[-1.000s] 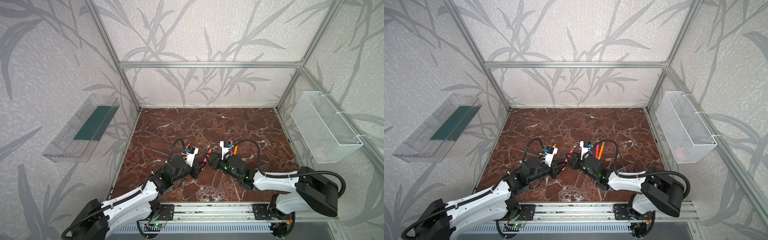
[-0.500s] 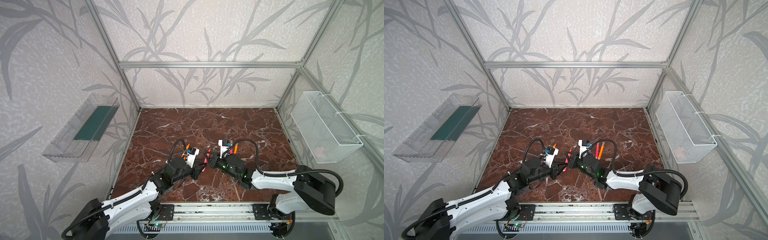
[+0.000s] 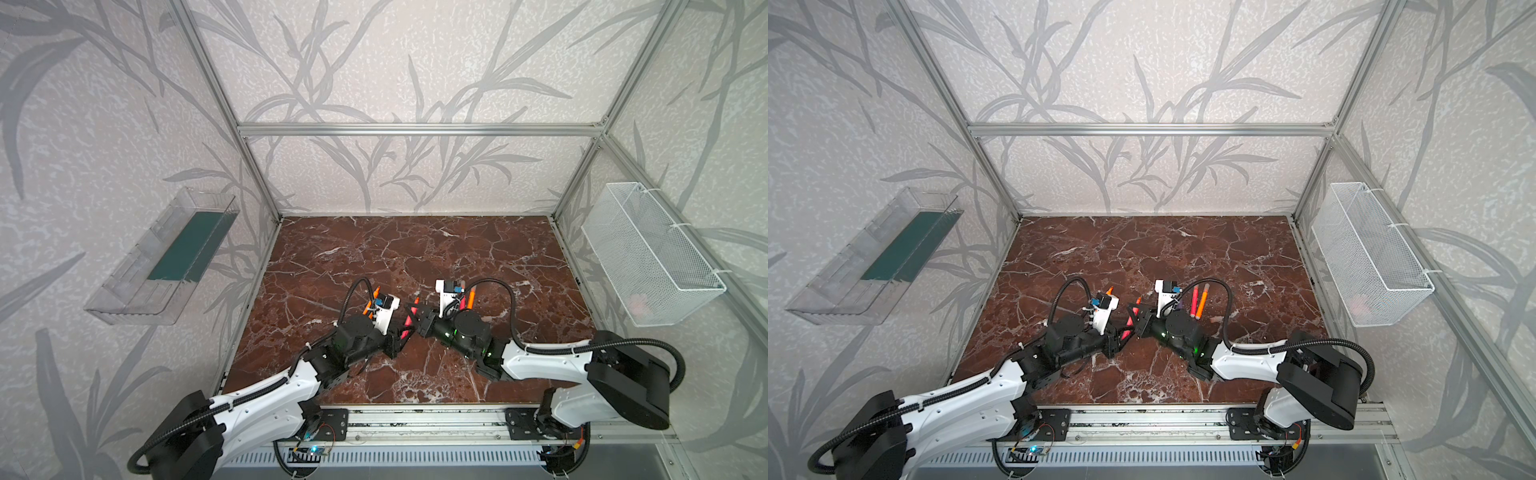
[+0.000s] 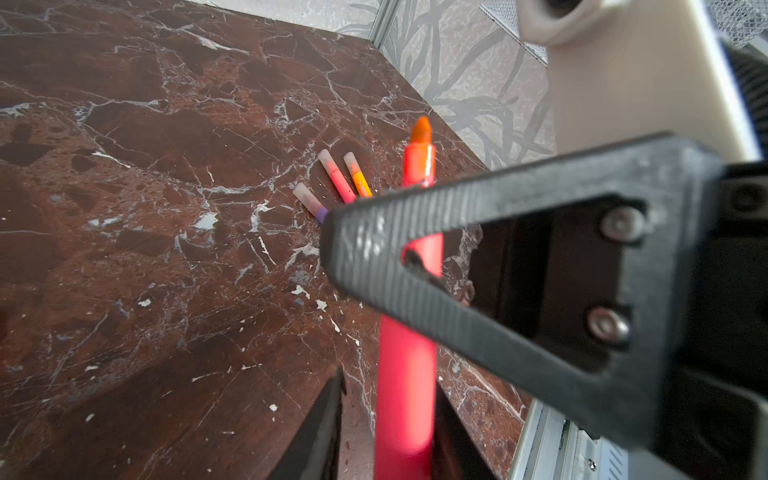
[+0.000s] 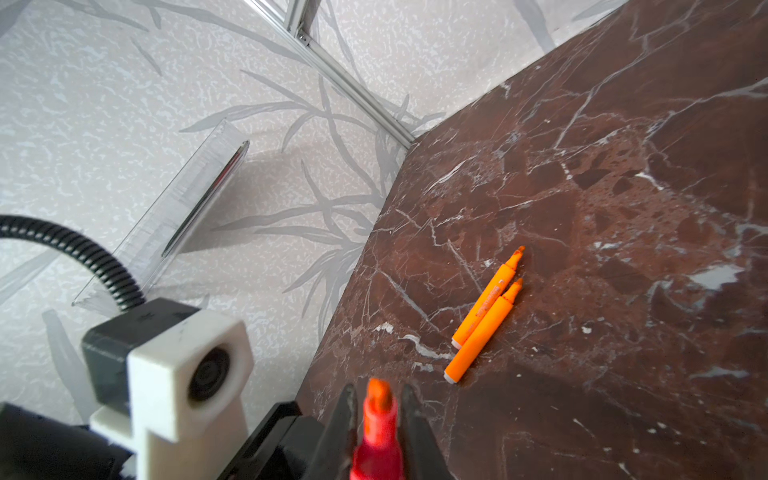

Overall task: Insert the pens into the pen caps
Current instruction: 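Lift the pink marker upright toward the right gripper while the right gripper approaches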

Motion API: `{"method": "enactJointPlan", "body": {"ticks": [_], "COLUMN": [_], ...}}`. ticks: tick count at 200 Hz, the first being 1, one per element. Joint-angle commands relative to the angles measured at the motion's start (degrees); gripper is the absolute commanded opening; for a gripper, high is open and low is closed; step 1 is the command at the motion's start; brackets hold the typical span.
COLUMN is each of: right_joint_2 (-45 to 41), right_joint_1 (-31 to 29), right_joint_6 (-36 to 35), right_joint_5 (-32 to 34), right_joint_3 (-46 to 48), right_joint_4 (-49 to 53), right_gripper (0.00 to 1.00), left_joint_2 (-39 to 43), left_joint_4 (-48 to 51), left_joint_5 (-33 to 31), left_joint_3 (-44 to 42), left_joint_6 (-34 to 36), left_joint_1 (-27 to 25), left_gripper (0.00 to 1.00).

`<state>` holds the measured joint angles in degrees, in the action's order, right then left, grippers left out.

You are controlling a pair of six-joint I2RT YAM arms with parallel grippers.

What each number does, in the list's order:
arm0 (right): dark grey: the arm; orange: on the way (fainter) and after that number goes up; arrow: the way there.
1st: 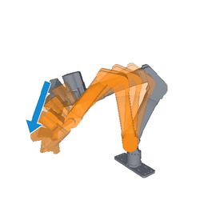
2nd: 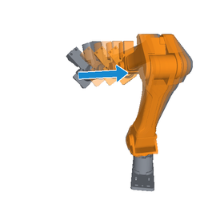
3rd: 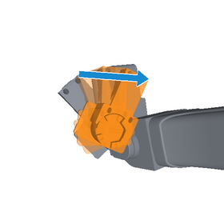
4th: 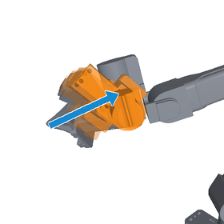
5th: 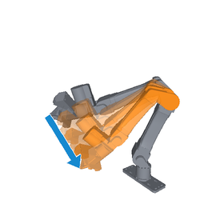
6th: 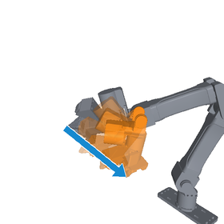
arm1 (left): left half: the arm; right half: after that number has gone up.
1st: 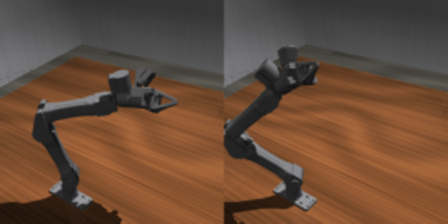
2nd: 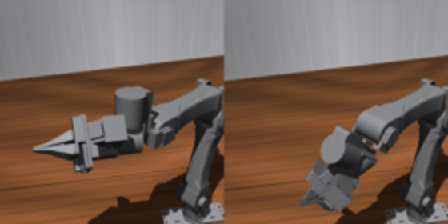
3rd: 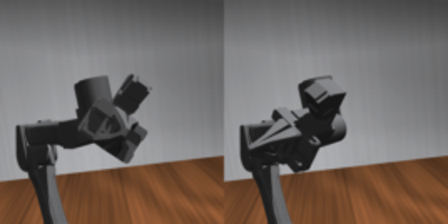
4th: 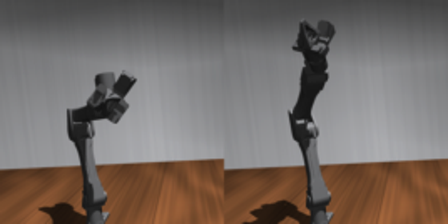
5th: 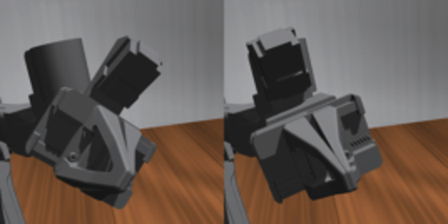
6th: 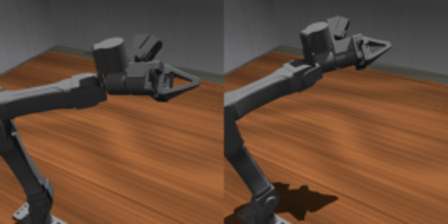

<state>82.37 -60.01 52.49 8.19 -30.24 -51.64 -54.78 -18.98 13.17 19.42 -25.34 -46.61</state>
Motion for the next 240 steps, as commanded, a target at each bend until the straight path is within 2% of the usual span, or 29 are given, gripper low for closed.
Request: {"method": "enactJointPlan", "body": {"ticks": [1, 18, 36, 68, 102, 126, 135, 154, 167, 183, 210, 222, 240], "right_joint_2": [1.71, 3.3, 5.02, 7.13, 7.31, 5.7, 4.99, 2.6, -1.22, -9.96, -27.65, -33.06, -38.81], "right_joint_1": [-1.7, -2.22, -2.59, -3.82, -5.07, -5.03, -5.04, -5.06, -4.77, -3.66, -1.63, -1.31, 0.87], "right_joint_6": [-0.09, 0.38, 1.37, 1.9, 0.19, -1.56, -2.2, -3.96, -5.31, -6.69, -8.06, -10.9, -13.36], "right_joint_5": [-0.23, -0.09, 0.18, 0.84, 3.4, 4.21, 3.98, 5.61, 8.33, 10.51, 17.36, 21.12, 22.54], "right_joint_3": [-2.48, -2.84, -2.31, -1.59, 0.6, 1.58, 1.63, 3.39, 6.01, 8.63, 2.98, 2.74, 2.64], "right_joint_4": [-3.13, -4.8, -8.21, -11.3, -14.95, -14.05, -13.07, -12.47, -10.81, -1.21, 40.58, 47.8, 56.39], "right_gripper": [0.03, 0.03, 0.02, 0.02, 0.06, 0.07, 0.14, 0.39, 0.52, 0.63, 0.68, 0.69, 0.7], "left_joint_2": [-0.15, 0.32, 0.97, 3.05, 5.51, 5.93, 5.59, 4.42, 3.54, 2.65, 2.1, 1.8, 1.61], "left_joint_4": [-2.0, -1.81, -0.56, -1.89, -2.49, -5.18, -6.65, -8.26, -8.16, -7.39, -5.02, -2.22, 0.81], "left_joint_5": [-1.43, -1.51, -2.25, -3.43, -6.13, -4.1, -2.91, -1.68, -2.35, -2.24, -1.76, -1.87, -2.26], "left_joint_3": [2.19, 2.64, 3.25, 1.2, -1.27, -2.59, -3.05, -3.4, -3.26, -3.05, -2.11, -0.33, 1.87], "left_joint_6": [1.64, 2.26, 2.84, 1.9, 1.15, 0.92, 1.28, 2.42, 2.84, 2.54, 1.64, 2.01, 2.79], "left_joint_1": [-0.17, -0.2, -0.21, -0.16, -0.08, -0.06, -0.12, -0.06, -0.08, -0.06, -0.08, -0.07, -0.08], "left_gripper": [0.34, 0.3, 0.14, 0.0, 0.0, 0.0, 0.0, 0.0, 0.0, 0.0, 0.0, 0.0, 0.0]}}
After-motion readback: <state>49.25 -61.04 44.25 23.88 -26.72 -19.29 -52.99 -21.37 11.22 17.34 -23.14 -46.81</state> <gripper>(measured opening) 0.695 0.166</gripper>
